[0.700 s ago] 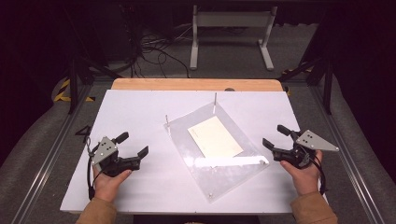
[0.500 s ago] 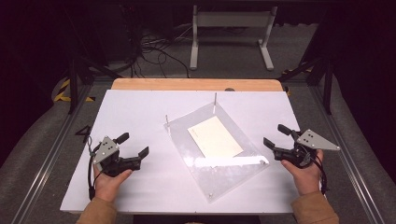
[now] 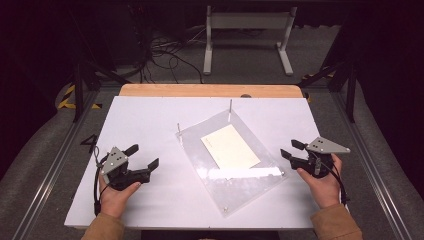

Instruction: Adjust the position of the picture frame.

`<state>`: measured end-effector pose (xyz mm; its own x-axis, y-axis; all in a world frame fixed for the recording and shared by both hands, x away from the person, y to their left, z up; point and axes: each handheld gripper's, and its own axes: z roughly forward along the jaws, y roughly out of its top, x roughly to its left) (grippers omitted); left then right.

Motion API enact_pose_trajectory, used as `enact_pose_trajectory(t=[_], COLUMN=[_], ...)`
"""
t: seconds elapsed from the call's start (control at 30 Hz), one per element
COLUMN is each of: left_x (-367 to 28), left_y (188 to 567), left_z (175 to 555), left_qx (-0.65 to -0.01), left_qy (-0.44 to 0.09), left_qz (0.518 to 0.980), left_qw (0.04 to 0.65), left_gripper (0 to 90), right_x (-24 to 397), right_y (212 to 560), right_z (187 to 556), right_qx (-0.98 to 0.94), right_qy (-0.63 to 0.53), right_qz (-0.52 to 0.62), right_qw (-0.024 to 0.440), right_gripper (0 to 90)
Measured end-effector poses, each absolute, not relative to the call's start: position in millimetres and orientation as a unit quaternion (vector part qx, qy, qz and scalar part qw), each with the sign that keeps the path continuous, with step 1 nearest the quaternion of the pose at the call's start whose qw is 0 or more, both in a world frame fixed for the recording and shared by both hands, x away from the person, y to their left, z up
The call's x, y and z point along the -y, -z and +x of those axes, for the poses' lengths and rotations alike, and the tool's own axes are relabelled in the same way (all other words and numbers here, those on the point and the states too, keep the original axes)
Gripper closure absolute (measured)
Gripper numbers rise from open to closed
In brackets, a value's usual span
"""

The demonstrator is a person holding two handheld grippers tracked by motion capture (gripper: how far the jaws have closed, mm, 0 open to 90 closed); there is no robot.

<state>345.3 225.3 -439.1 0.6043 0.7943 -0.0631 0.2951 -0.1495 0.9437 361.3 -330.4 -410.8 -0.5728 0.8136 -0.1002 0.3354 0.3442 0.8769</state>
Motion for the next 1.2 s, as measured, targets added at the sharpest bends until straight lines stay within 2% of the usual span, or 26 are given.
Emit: enact_pose_trajectory(t=[0.03, 0.17, 0.23, 0.43, 0.77, 0.9, 0.97, 1.2], left_x=[-226.3, -227.4, -227.5, -226.8, -227.2, -226.6, -226.2, -226.0], left_y=[438.9, 439.4, 439.7, 440.1, 440.7, 441.1, 441.3, 441.9], left_z=[344.7, 344.8, 344.4, 344.7, 345.0, 345.1, 345.2, 345.5], left_qx=[-0.38, -0.384, -0.387, -0.388, -0.39, -0.39, -0.391, -0.392], left_qy=[-0.231, -0.232, -0.228, -0.223, -0.217, -0.214, -0.215, -0.213], left_qz=[0.72, 0.718, 0.721, 0.724, 0.727, 0.729, 0.729, 0.73], left_qw=[0.533, 0.532, 0.527, 0.524, 0.521, 0.52, 0.519, 0.518], left_gripper=[10.5, 10.6, 11.7, 13.7, 15.1, 15.1, 15.1, 15.4], right_x=[329.7, 327.5, 325.0, 321.1, 320.0, 322.4, 324.4, 320.9], right_y=[413.7, 418.1, 422.7, 430.6, 441.8, 440.5, 442.6, 443.7], right_z=[363.7, 367.6, 371.6, 375.8, 382.3, 382.4, 383.6, 383.5], right_qx=[-0.786, -0.8, -0.814, -0.818, -0.83, -0.831, -0.834, -0.841], right_qy=[-0.417, -0.394, -0.366, -0.363, -0.342, -0.325, -0.325, -0.312], right_qz=[0.375, 0.383, 0.391, 0.401, 0.408, 0.41, 0.414, 0.412], right_qw=[0.262, 0.24, 0.227, 0.196, 0.164, 0.187, 0.163, 0.158], right_gripper=[54.4, 59.4, 68.2, 80.7, 81.2, 84.4, 89.8, 90.0])
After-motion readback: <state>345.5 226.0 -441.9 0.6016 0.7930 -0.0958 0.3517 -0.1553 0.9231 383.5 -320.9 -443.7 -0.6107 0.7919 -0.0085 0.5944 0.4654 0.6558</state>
